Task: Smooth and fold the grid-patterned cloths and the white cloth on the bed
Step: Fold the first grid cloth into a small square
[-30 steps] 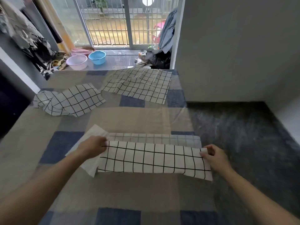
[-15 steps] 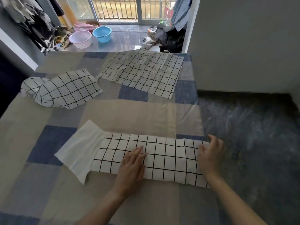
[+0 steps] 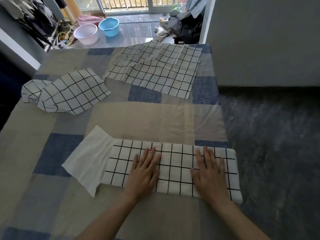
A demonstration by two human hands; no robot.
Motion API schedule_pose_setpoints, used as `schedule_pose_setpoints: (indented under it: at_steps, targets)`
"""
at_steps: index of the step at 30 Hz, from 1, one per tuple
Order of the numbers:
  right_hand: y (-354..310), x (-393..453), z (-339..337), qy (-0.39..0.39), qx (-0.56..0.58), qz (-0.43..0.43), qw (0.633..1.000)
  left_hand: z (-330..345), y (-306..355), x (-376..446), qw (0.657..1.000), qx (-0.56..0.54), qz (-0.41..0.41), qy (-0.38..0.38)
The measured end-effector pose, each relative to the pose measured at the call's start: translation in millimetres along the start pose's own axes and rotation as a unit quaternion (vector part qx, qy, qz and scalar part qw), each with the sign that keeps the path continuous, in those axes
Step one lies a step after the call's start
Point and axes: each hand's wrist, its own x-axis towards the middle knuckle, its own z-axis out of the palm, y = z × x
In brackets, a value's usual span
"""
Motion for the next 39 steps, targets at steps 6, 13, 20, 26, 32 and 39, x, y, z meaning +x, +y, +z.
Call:
schedule_pose_setpoints:
  at_steps: [6, 13, 20, 26, 32, 39]
  targets:
    - [1.2, -2.8, 1.5, 0.003, -0.001, -0.006, 1.000, 2.2, 2.6, -4.9, 1.000, 0.004, -0.019, 0.003]
    - [-0.6, -0.6, 0.4, 0.004, -0.005, 0.004, 1.000, 1.6, -2.5, 0.4, 1.000, 0.015, -0.020, -0.002]
    - [-0.6, 3.7, -0.3, -0.003, -0.003, 0.009, 1.000, -0.9, -4.6, 4.9, 1.000, 0.017, -0.022, -0.002]
    - [0.4, 4.7, 0.9, 0.003, -0.012, 0.009, 1.000, -4.9, -8.9, 9.7, 1.000, 0.019, -0.016, -0.004]
    - [0.6, 5.7, 2.3, -0.007, -0.010, 0.013, 1.000, -6.6, -16.5, 12.3, 0.999, 0.036, 0.005, 0.006]
    - [-0.2, 5.5, 0.6, -0.008, -0.011, 0.015, 1.000, -11.7, -45.4, 23.4, 0.999, 0.045, -0.004, 0.002]
